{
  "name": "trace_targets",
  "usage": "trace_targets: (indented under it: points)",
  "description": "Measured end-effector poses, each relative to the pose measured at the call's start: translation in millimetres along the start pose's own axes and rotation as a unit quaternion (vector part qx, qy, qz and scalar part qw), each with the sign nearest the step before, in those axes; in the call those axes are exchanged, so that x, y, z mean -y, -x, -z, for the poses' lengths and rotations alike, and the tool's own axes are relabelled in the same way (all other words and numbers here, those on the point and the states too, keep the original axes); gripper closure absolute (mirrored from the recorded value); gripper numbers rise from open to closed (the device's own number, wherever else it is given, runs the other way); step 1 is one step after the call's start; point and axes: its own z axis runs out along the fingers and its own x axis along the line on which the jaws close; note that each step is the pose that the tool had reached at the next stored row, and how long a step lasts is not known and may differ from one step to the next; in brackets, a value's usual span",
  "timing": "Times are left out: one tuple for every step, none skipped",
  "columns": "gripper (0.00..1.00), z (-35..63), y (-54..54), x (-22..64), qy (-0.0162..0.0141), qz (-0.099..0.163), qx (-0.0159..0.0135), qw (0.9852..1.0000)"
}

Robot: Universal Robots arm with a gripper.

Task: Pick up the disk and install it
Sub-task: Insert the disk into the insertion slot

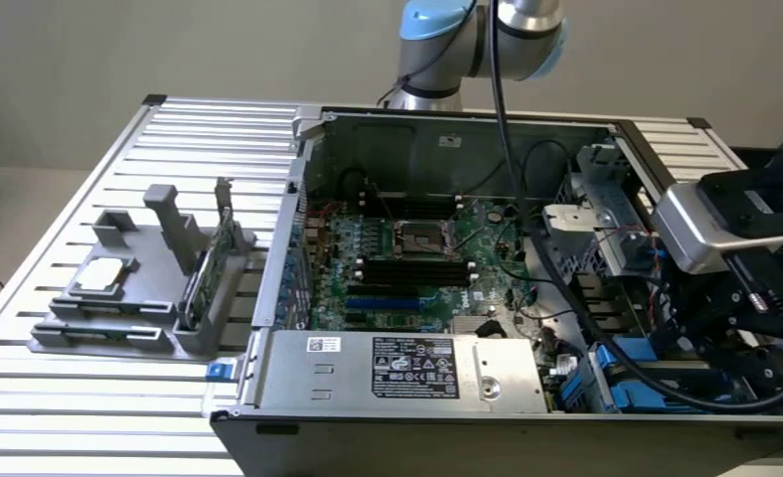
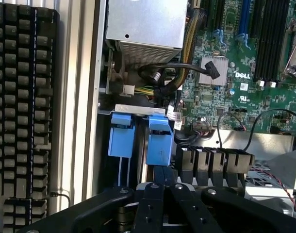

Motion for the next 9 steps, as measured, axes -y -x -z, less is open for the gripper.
trace_targets:
  points:
    - [0.89, -1.2, -0.1, 0.1, -0.0002, 0.000, 0.0000, 1.0000]
    - [0.89, -2.3, -0.2, 0.1, -0.0003, 0.001, -0.0001, 1.0000]
    - [0.89, -3.2, -0.3, 0.2, -0.0003, 0.001, -0.0001, 1.0000]
    - [0.89, -4.3, -0.4, 0.1, -0.0004, 0.001, -0.0001, 1.0000]
    - [0.89, -5.4, -0.5, 0.1, -0.0004, 0.001, -0.0001, 1.0000]
    - [0.89, -6.6, -0.6, 0.1, -0.0004, 0.001, 0.0000, 1.0000]
    - [0.89, -7.6, -0.7, 0.0, -0.0004, 0.001, 0.0000, 1.0000]
    - [0.89, -8.5, -0.8, 0.0, -0.0004, 0.001, 0.0000, 1.0000]
    - [0.89, -9.0, -0.8, 0.0, -0.0004, 0.001, -0.0001, 1.0000]
